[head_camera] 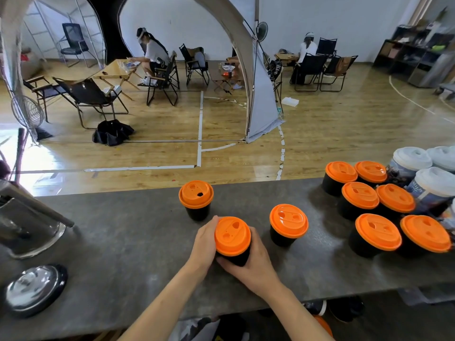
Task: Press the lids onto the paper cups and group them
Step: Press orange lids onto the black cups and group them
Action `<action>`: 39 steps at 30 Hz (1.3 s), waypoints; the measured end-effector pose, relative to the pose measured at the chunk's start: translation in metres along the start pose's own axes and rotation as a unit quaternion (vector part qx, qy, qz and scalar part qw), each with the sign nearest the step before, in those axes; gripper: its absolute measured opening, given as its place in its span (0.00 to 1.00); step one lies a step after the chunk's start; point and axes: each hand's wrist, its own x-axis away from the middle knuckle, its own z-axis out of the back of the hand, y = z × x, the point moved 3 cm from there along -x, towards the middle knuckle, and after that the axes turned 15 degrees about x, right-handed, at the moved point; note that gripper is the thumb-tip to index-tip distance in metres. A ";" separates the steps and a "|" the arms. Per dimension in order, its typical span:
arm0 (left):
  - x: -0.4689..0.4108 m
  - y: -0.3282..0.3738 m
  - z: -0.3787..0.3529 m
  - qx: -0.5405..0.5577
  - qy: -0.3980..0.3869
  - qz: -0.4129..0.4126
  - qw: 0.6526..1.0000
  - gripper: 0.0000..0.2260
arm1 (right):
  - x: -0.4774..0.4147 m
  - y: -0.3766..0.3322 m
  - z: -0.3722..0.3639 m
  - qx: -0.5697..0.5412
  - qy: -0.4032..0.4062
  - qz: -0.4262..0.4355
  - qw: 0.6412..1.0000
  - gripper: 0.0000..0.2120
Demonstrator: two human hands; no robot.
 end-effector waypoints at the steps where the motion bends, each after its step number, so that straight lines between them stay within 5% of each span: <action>1: 0.002 -0.003 0.000 0.003 0.014 -0.016 1.000 0.20 | 0.000 0.000 0.000 -0.003 0.004 -0.002 1.000 0.39; 6: 0.009 -0.009 0.003 0.009 0.025 -0.087 0.996 0.19 | -0.001 0.002 0.001 -0.001 0.017 -0.027 0.999 0.38; 12: -0.004 0.004 0.002 -0.013 -0.044 0.007 0.999 0.20 | -0.001 0.004 0.001 0.006 0.013 -0.016 1.000 0.36; 16: 0.004 -0.001 0.000 -0.009 0.010 -0.037 0.999 0.18 | -0.001 0.000 0.001 -0.002 0.013 -0.019 1.000 0.41; 21: 0.015 -0.011 0.001 -0.014 0.055 -0.111 0.992 0.16 | 0.000 0.002 0.001 0.014 0.009 -0.013 1.000 0.36; 26: -0.002 -0.001 0.000 -0.031 -0.020 -0.019 0.999 0.18 | -0.002 0.004 0.001 0.018 0.015 0.001 1.000 0.35; 34: 0.012 -0.011 0.000 -0.026 0.034 -0.112 0.993 0.16 | 0.000 0.002 0.001 -0.008 0.014 -0.004 1.000 0.38; 39: -0.003 -0.003 -0.001 -0.046 -0.051 0.007 0.998 0.20 | -0.001 0.006 0.001 -0.003 0.010 -0.008 1.000 0.34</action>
